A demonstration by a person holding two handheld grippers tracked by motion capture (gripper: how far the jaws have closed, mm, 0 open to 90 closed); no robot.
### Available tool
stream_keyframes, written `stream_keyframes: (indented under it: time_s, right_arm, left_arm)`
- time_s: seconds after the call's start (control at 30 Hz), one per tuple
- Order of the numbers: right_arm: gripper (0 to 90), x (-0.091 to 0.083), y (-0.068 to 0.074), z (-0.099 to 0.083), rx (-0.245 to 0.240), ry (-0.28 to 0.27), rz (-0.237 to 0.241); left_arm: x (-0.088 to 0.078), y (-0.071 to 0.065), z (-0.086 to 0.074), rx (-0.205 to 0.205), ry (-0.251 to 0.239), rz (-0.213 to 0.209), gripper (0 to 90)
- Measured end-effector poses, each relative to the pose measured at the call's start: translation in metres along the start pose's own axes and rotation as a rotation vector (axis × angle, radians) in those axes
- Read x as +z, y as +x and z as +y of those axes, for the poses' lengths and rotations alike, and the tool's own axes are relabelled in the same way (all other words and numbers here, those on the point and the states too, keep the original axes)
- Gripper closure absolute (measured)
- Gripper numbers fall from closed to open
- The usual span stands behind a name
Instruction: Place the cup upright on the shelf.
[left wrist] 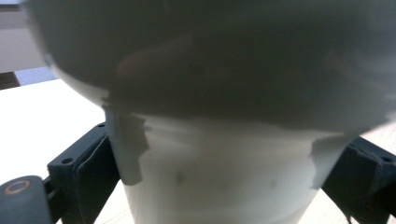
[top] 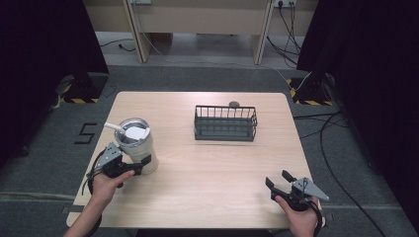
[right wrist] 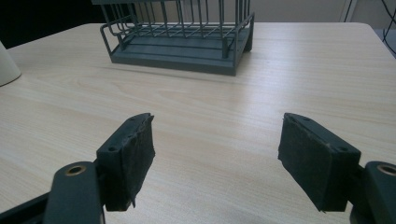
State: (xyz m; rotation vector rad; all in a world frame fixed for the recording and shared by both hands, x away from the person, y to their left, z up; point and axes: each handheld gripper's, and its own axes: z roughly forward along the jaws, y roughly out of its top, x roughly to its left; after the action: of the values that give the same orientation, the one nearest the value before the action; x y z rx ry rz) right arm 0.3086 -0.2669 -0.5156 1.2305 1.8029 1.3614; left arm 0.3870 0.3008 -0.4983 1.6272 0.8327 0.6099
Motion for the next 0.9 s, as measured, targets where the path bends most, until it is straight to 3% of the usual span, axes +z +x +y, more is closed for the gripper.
stream_keyframes:
  time_s: [0.9]
  right_arm:
    - [27.0,0.0006,-0.0002,0.0002,-0.001,0.002,-0.001]
  left_arm:
    - [-0.0017,0.0005,0.0031,0.022,0.02,-0.025,10.6]
